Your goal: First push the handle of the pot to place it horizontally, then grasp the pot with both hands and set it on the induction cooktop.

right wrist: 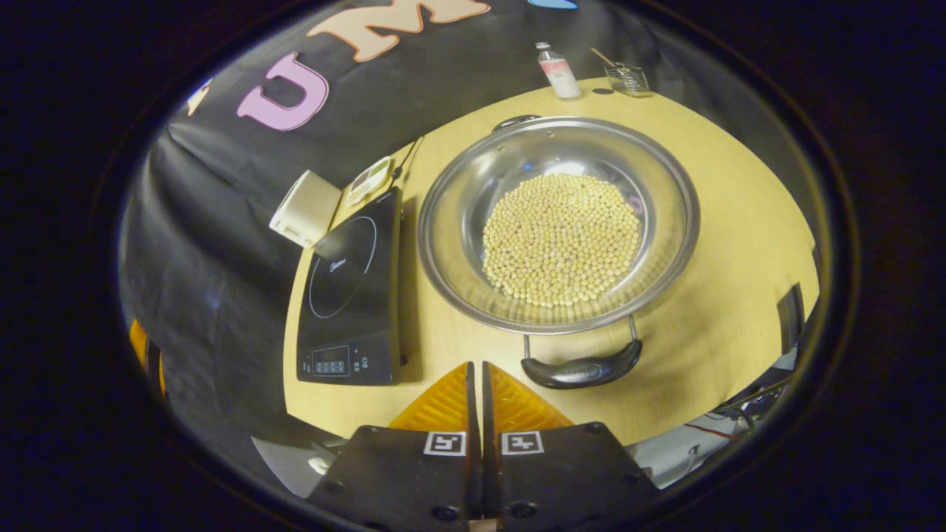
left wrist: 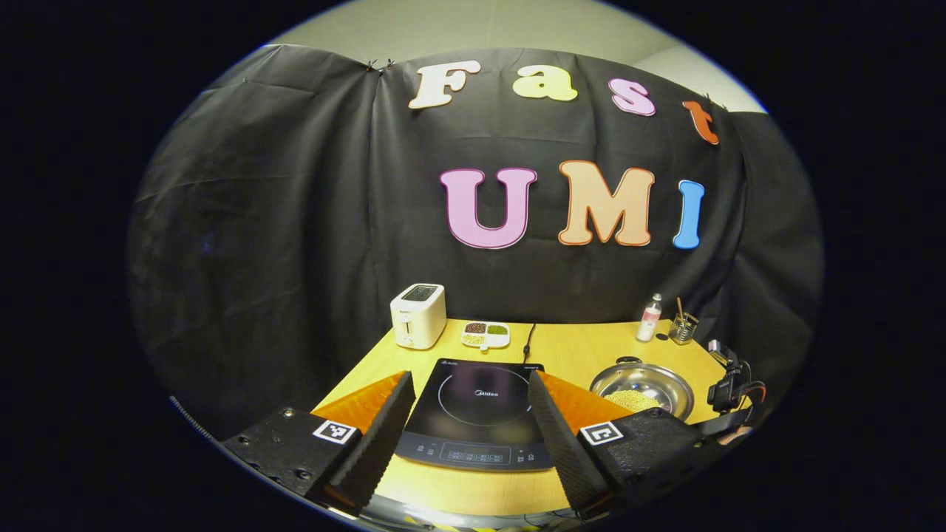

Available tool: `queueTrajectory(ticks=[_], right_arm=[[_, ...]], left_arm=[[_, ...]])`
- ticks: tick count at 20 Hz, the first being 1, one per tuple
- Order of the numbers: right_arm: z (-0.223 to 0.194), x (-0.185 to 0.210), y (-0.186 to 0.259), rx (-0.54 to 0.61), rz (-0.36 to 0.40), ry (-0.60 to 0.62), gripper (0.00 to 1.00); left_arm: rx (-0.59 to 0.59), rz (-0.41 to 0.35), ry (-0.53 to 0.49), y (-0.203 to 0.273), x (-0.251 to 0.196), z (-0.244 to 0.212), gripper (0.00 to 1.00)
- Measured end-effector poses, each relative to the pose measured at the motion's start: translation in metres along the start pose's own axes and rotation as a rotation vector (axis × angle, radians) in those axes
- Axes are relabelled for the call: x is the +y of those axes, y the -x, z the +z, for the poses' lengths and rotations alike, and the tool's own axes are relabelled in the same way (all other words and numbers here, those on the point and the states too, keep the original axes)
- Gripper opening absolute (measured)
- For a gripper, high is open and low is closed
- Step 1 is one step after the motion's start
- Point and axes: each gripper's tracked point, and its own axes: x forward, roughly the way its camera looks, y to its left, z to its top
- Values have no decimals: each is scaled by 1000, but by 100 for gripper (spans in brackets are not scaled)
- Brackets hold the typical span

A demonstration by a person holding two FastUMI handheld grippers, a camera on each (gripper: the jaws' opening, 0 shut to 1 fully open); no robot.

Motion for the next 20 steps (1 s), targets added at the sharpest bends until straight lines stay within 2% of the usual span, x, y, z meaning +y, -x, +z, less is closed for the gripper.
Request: queueTrajectory(ticks=[1, 2, 3, 5, 6, 8, 9, 10, 11, 12, 13, 14, 17, 18, 19, 20], right_arm=[[0, -2, -3, 2, -10, 4, 0], [-2, -5, -5, 5, -21, 6, 4], [-2, -7, -6, 8, -28, 5, 4], [-4, -13, -8, 11, -46, 4, 4], [-4, -15, -7, 8, -50, 8, 4], [0, -21, -8, -8, -60, 11, 2], [0, -22, -7, -12, -66, 10, 2], [1, -25, -6, -20, -74, 9, 2], [4, -28, -5, -29, -84, 9, 2], [7, -32, -4, -36, -97, 9, 2], [10, -37, -3, -42, -109, 8, 3], [12, -42, 0, -46, -122, 6, 3], [19, -58, 5, -56, -150, 16, 3], [21, -65, 7, -58, -160, 20, 0], [24, -71, 8, -61, -170, 20, 3], [27, -78, 9, -61, -181, 17, 0]], left_arm=[[2, 5, -3, -1, 2, 0, 94], [3, 9, -4, -1, 3, -1, 94], [5, 10, -4, -2, 4, 0, 89], [8, 11, -3, -3, 6, -2, 89], [11, 10, -3, -4, 7, -3, 94], [14, 5, -1, -6, 6, -5, 95], [16, 2, 0, -6, 7, -5, 95], [18, -1, 1, -7, 7, -7, 90], [20, -4, 2, -8, 6, -8, 95], [21, -8, 3, -8, 6, -9, 90], [21, -11, 3, -8, 6, -9, 94], [20, -15, 1, -8, 5, -9, 89], [16, -27, -11, -11, 4, -9, 90], [18, -29, -15, -11, 4, -8, 95], [17, -30, -18, -13, 3, -7, 89], [12, -32, -21, -14, 1, -5, 89]])
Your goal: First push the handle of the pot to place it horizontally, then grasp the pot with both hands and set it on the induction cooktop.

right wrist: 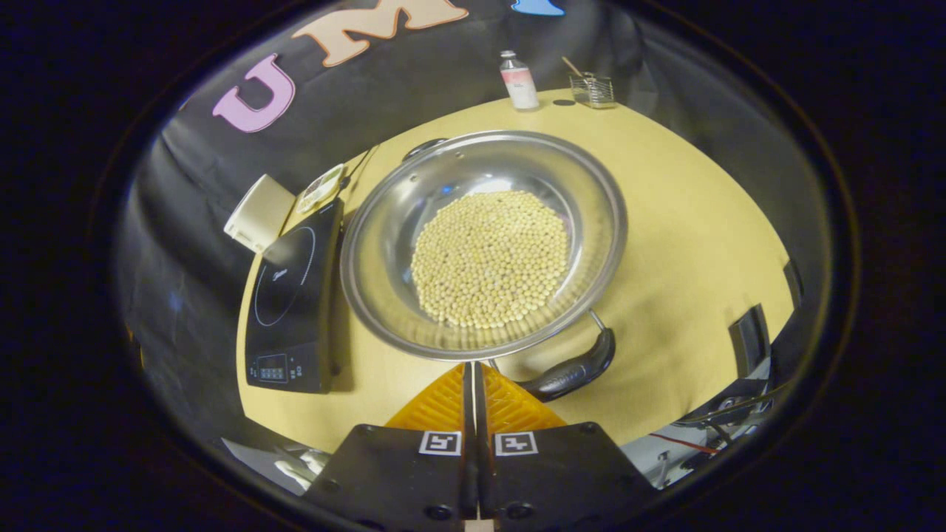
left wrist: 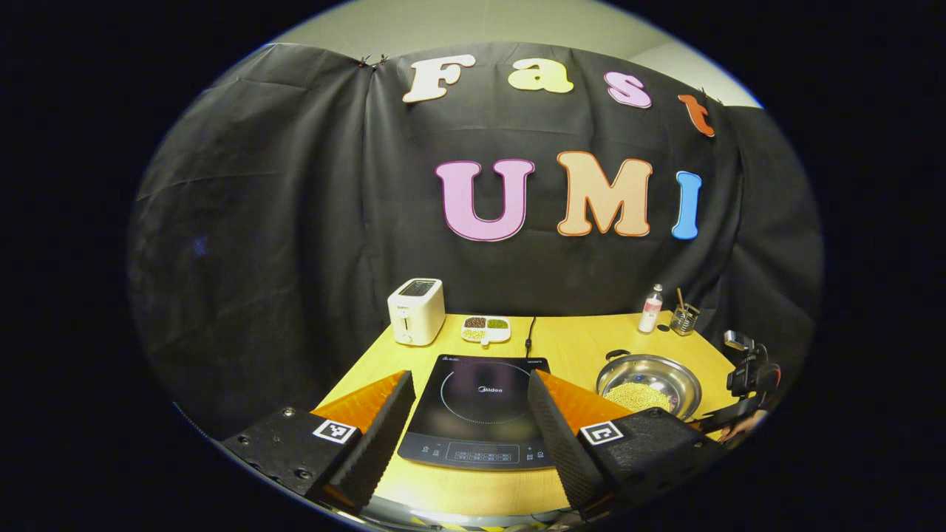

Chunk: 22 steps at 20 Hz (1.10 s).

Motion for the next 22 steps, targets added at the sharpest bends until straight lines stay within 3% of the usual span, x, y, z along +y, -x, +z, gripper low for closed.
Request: queueTrajectory(ticks=[1, 3, 10, 11, 12, 13, 14, 22], right_arm=[[2, -7, 0, 3, -10, -2, 0], [6, -19, -1, 8, -24, -2, 3], [32, -68, -2, 34, -67, 23, 3], [37, -74, -1, 42, -67, 20, 3], [42, -79, -1, 46, -66, 19, 3], [48, -83, -1, 49, -63, 20, 3], [54, -88, -4, 55, -60, 23, 2], [85, -108, -20, 94, -25, 69, 2]], left_arm=[[-5, -1, -4, -2, -2, 4, 95], [-8, -2, -4, -9, -9, 6, 89], [27, 6, 1, -32, -41, 10, 95], [35, 6, 3, -34, -47, 11, 90], [42, 7, 5, -36, -52, 12, 95], [52, 8, 5, -38, -56, 11, 90], [62, 11, 7, -40, -60, 9, 95], [104, 92, 50, -54, -74, 3, 95]])
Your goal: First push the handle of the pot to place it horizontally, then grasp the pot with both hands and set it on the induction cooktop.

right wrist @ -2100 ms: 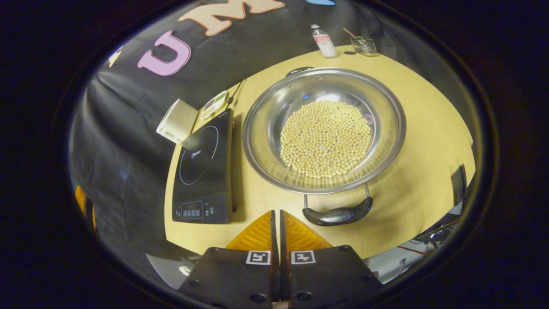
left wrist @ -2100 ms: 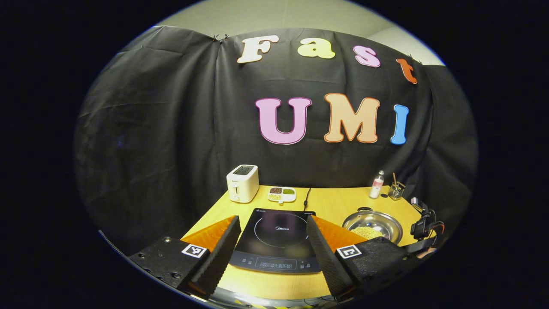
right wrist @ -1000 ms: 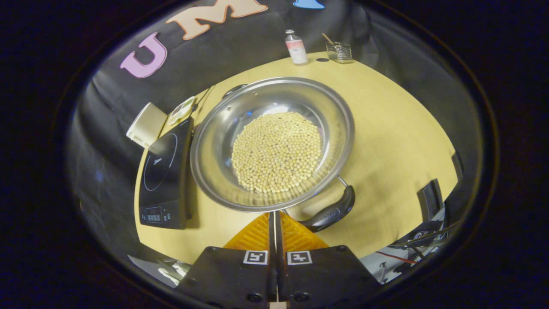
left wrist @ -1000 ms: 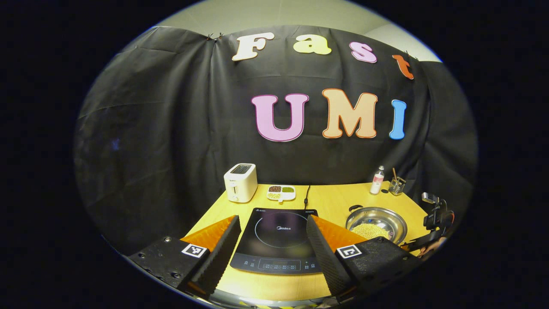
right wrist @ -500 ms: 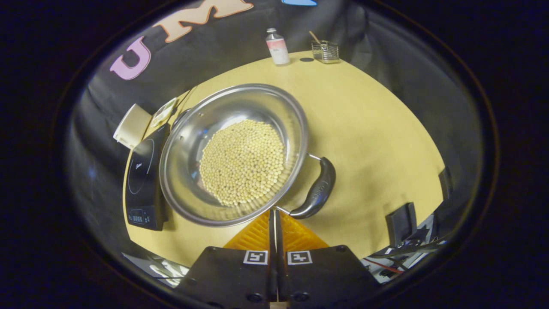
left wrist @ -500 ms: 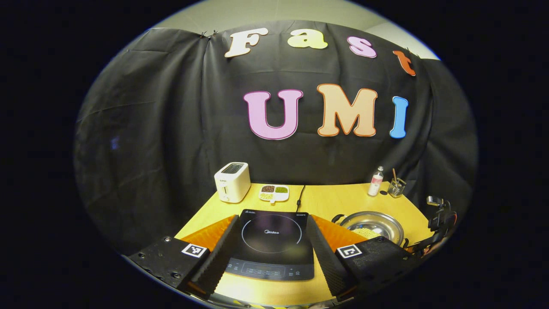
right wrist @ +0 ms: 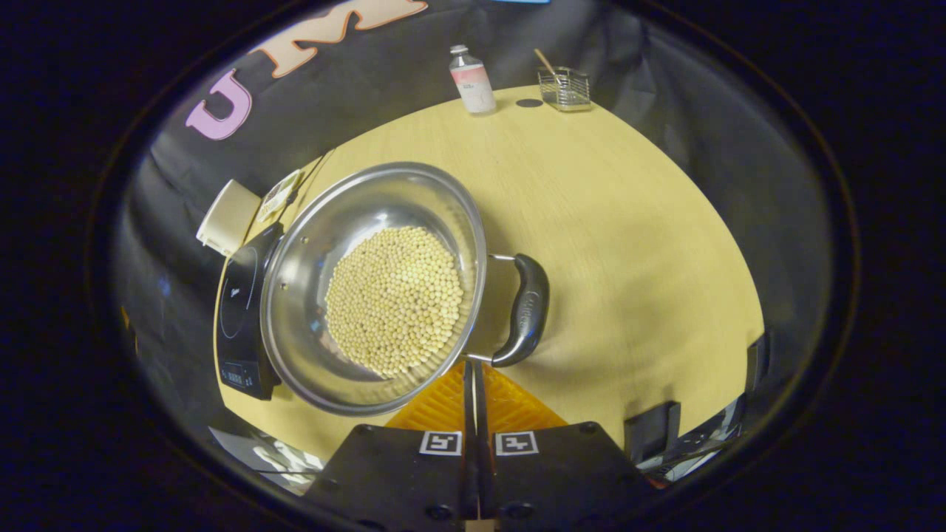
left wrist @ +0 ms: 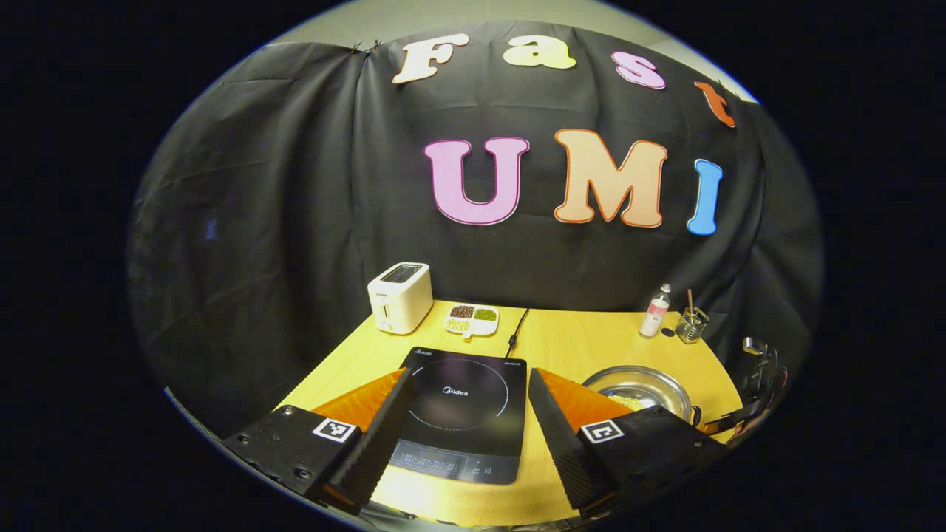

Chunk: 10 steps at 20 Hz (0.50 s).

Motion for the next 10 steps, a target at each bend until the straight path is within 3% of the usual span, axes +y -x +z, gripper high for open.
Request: queueTrajectory(ticks=[2, 3, 4, 10], right_arm=[[7, -4, -2, 9, 22, -4, 3], [12, -6, -3, 7, 31, -2, 3], [15, -8, -5, 7, 37, 0, 3], [36, -13, -10, 12, 74, 35, 3]], left_arm=[[8, 27, 7, -3, -2, -3, 95], [11, 37, 11, -3, -4, -5, 90], [11, 45, 16, -4, -6, -6, 95], [22, 81, 56, -8, -22, -13, 95]])
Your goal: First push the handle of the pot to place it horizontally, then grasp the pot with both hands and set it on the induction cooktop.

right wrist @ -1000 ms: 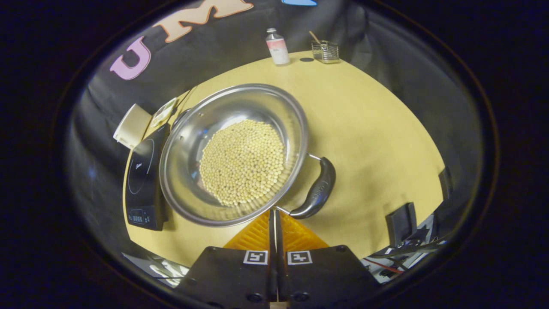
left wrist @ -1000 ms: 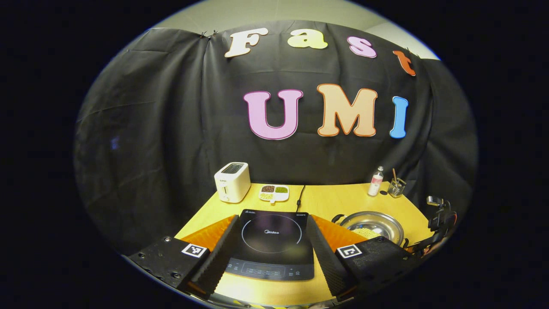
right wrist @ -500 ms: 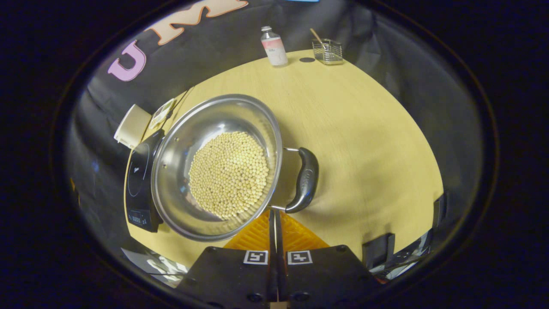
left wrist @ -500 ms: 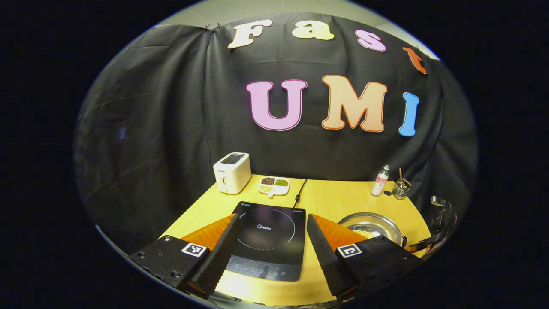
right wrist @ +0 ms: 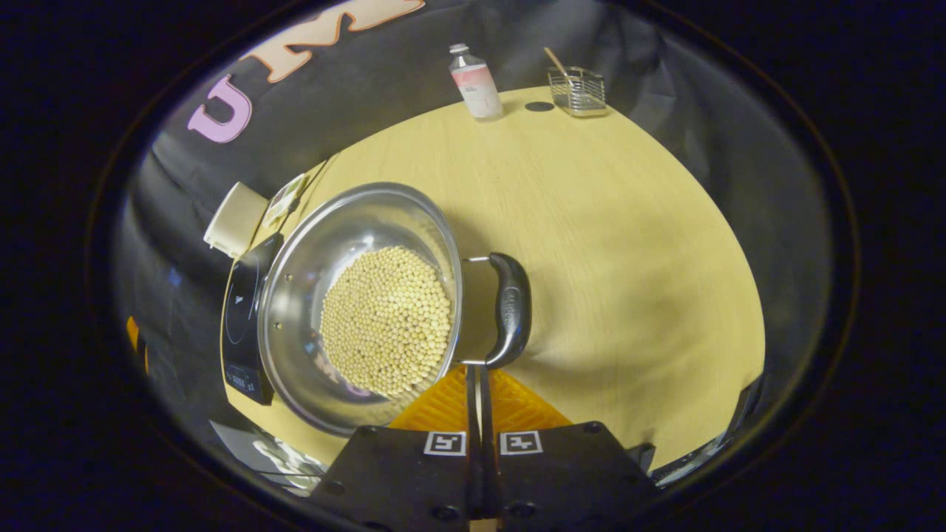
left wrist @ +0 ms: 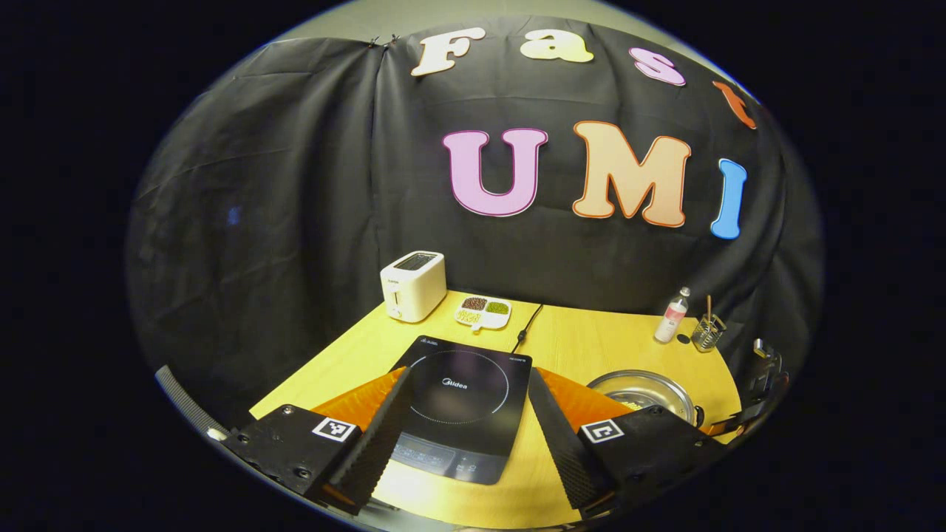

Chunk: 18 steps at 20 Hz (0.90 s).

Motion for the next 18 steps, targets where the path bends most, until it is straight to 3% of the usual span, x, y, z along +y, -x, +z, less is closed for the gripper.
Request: queueTrajectory(ticks=[9, 10, 11, 14, 17, 18], right_arm=[[9, -8, 7, 43, 32, 29, 0], [7, -8, 5, 54, 33, 31, 8], [8, -11, 7, 62, 36, 32, 16], [7, -20, 17, 86, 48, 12, 36], [15, -24, 29, 88, 65, -27, 85], [20, -24, 34, 76, 75, -41, 87]], left_arm=[[37, -15, 29, -13, -29, -14, 95], [45, -14, 28, -14, -31, -15, 90], [51, -14, 25, -17, -33, -16, 95], [69, -17, 8, -25, -39, -18, 95], [94, -37, 5, -34, -51, -21, 95], [103, -40, 7, -38, -53, -23, 95]])
